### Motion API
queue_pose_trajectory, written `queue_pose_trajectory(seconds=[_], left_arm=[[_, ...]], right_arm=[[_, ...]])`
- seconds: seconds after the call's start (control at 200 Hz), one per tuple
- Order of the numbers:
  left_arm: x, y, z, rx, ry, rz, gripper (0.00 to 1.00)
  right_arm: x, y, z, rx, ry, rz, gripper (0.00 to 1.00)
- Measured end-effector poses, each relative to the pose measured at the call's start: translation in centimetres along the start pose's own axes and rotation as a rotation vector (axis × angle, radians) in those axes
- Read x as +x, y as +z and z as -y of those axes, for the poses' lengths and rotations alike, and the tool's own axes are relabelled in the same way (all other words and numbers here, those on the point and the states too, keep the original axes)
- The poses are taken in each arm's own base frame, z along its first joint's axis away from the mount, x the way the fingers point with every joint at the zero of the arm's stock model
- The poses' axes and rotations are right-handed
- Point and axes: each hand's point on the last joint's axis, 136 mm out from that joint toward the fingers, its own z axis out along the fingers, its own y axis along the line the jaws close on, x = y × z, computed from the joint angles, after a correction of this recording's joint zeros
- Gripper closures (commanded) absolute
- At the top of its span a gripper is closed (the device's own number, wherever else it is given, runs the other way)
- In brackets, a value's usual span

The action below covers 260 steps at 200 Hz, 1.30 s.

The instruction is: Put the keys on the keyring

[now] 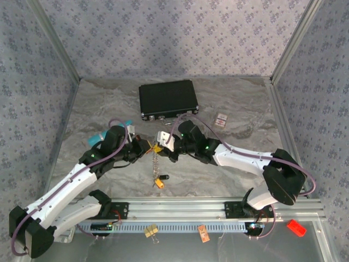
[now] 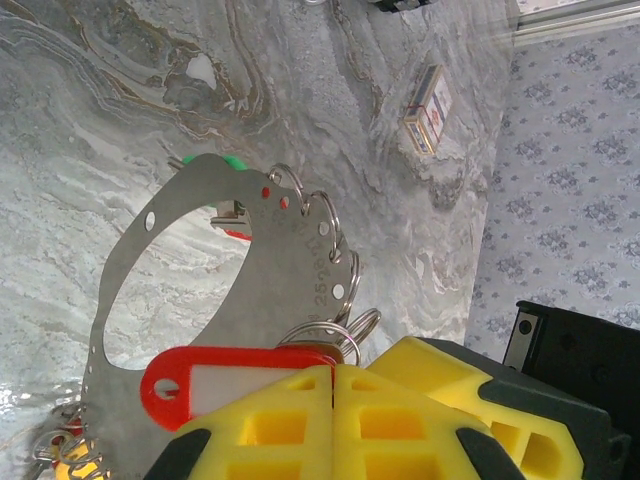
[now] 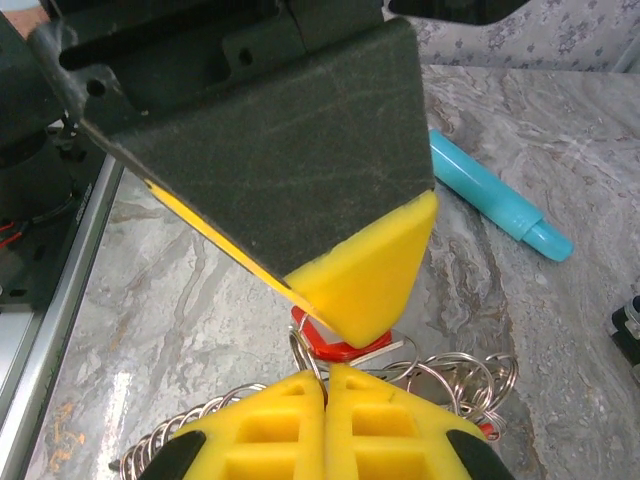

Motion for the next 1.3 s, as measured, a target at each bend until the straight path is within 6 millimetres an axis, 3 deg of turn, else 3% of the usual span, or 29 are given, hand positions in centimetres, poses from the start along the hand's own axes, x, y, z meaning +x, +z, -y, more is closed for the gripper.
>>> queue_pose_trajectory(seconds=[0.48, 0.845, 1.054, 1.299], left_arm=[[-0.5, -0.4, -0.8, 0.015, -0.054, 0.039, 1.0], [-0.2, -0.3, -1.9, -0.015, -0.072, 0.033, 1.0], [-0.4, -0.8, -4.3, -0.115, -0.056, 0.06, 1.0], [-0.1, -0.9, -8.5, -0.297, -0.086, 0.049, 1.0]], right_arm=[[0.7, 0.1, 0.9, 0.071, 0.089, 0.017, 1.0], [-0.8, -0.2, 2.1, 0.118, 0.122, 0.083, 1.0], [-0.4, -0.2, 1.9, 0.112, 0.12, 0.076, 1.0], [1.0, -0.1, 1.2, 0.087, 0.085, 0.014, 1.0]])
